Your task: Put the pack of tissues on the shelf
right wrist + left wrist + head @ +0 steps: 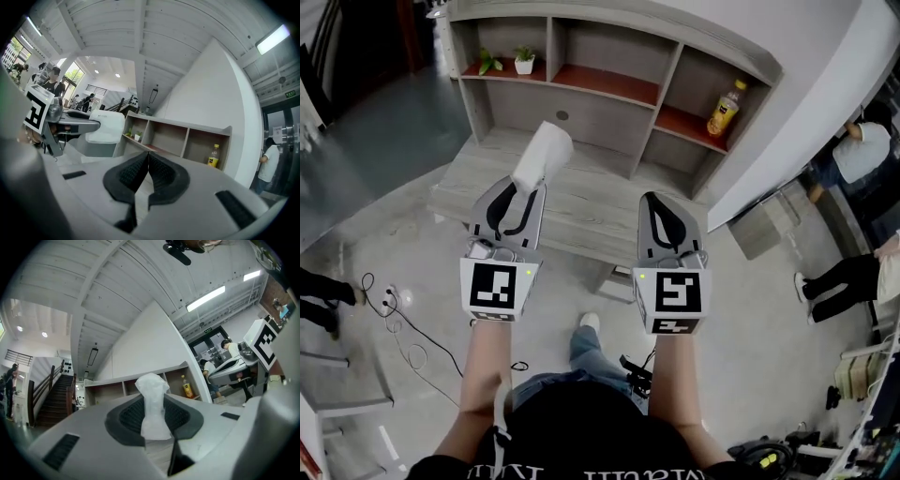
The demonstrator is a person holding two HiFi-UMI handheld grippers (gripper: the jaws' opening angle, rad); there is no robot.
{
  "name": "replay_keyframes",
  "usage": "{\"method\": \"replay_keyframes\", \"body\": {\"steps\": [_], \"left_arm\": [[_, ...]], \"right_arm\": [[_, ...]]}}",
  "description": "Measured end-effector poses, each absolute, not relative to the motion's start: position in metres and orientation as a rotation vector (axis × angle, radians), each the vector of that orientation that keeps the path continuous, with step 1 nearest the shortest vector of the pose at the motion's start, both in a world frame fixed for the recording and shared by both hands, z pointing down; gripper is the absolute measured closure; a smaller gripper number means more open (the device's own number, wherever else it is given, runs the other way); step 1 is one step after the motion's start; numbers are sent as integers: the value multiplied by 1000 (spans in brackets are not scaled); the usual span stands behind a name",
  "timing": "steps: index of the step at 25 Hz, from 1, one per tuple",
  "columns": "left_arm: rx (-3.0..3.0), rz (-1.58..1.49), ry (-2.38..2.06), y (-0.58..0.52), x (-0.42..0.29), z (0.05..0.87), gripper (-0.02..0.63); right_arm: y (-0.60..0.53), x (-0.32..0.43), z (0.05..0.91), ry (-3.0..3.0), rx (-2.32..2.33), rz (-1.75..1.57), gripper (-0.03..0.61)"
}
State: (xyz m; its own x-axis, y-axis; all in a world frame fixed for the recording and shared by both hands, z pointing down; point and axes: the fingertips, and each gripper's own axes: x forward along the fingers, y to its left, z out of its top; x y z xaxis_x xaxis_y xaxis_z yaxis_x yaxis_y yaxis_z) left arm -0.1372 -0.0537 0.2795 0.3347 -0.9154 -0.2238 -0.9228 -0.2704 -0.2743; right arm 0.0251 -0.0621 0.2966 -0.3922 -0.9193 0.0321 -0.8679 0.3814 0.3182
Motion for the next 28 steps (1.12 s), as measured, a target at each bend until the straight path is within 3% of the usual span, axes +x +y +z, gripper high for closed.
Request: {"method": "replay_keyframes", "body": {"steps": [28], "left_arm": [[-2249, 1, 1710, -313, -80, 284, 511]], "right_arm": [[-324, 76, 304, -2497, 1502, -316, 561]]}}
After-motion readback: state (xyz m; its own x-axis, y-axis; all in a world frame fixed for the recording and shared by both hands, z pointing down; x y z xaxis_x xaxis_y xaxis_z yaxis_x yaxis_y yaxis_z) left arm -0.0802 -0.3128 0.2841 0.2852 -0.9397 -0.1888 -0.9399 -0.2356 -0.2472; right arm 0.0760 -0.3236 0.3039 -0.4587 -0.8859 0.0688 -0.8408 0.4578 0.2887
